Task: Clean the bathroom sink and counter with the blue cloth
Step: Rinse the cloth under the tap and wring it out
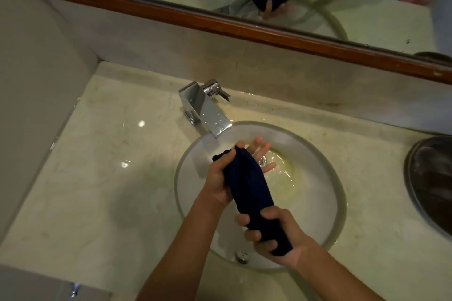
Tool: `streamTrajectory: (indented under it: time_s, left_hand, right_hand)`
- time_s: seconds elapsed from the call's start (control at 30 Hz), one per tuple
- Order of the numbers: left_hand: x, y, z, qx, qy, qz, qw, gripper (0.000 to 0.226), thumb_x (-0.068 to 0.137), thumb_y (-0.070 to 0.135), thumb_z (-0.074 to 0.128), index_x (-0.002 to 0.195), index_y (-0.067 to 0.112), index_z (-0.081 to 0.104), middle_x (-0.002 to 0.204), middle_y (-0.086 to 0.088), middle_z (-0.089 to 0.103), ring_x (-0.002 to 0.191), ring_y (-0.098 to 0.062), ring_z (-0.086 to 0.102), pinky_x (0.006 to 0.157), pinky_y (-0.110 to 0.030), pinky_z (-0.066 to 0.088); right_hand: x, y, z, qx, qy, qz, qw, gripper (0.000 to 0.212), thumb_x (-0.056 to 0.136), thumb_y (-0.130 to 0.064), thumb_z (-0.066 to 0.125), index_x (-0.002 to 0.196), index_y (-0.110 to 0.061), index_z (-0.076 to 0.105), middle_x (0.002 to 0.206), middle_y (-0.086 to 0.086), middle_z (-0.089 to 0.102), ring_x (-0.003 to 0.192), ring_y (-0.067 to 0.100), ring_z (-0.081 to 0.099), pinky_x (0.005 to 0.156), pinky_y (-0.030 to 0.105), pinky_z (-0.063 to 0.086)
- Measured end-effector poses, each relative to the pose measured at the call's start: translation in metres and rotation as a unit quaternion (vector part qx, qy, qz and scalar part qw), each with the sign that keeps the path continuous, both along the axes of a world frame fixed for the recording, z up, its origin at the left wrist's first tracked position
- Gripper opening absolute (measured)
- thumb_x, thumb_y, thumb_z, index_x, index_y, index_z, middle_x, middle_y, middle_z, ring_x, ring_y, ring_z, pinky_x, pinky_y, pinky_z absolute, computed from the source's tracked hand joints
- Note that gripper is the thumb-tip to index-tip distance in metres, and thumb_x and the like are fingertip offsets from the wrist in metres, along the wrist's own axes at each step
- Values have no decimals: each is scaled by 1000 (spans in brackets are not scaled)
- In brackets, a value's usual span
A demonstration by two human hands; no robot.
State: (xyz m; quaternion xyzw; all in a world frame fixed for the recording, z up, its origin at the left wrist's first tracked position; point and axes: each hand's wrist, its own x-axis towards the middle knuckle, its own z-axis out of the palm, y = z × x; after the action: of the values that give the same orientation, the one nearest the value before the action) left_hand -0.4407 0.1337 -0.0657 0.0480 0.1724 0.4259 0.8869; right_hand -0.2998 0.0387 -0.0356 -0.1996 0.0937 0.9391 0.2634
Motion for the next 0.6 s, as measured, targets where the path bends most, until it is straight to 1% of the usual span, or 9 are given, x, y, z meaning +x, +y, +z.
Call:
streamTrajectory:
  time_s: [0.1,0.17,0.23,0.3,0.33,0.4,0.5,0.57,0.6]
  left_hand:
    - [-2,4,-2,-31,48,-8,998,23,79,32,83,83,15,67,83,-3,65,82,-18,69,87,-44,59]
    - [-4,14,-7,-43,210,-78,974,24,85,33,76,76,15,63,70,-3,59,64,-17,62,80,-39,58]
    - [1,24,-29,-15,429,-163,888,28,83,29,81,73,11,63,70,-7,63,62,-21,63,74,-35,55]
    - [16,29,-51,4,578,-202,791,27,78,20,82,69,9,59,72,-8,63,66,-23,62,67,-31,51]
    - [25,29,-63,18,631,-223,743,25,78,18,78,67,11,56,72,-6,61,69,-23,60,65,-29,47]
    - [39,27,-74,52,717,-241,652,12,80,21,69,76,16,59,81,-3,64,77,-24,61,67,-28,43]
    - [48,27,-81,84,772,-235,584,22,83,24,65,104,19,65,102,-3,67,96,-28,66,78,-31,45]
    - [47,29,-76,80,763,-222,602,22,83,26,68,104,19,65,103,-3,68,99,-28,66,82,-33,50]
    - [44,30,-76,75,735,-217,638,19,82,27,73,98,18,65,99,-4,68,97,-28,67,84,-35,54]
  right_hand:
    - [-7,4,5,16,-25,33,999,25,86,-10,70,101,-4,51,83,4,58,54,9,52,39,17,45]
    - [-9,15,8,6,-189,68,980,30,90,-20,74,102,-7,50,73,3,52,45,9,41,33,17,33]
    - [-9,29,-5,84,-434,169,881,29,90,-27,75,96,-9,53,64,3,53,42,12,39,36,22,31]
    - [-12,40,-31,183,-612,259,724,23,83,-24,76,80,-10,58,58,2,59,43,16,48,44,26,39]
    - [-15,41,-44,216,-657,285,663,18,78,-23,74,76,-11,60,59,2,64,47,17,55,49,30,45]
    - [-19,41,-68,242,-704,304,594,15,72,-26,70,79,-14,64,67,0,72,60,17,67,58,32,55]
    - [-21,40,-86,255,-727,287,570,20,73,-35,68,83,-18,63,68,-2,72,65,15,69,63,35,58]
    - [-17,42,-83,252,-713,281,591,17,76,-33,70,80,-17,63,64,-2,71,61,17,67,62,35,58]
    - [-13,42,-76,240,-695,276,619,16,78,-29,72,78,-15,64,63,0,70,57,19,63,58,34,55]
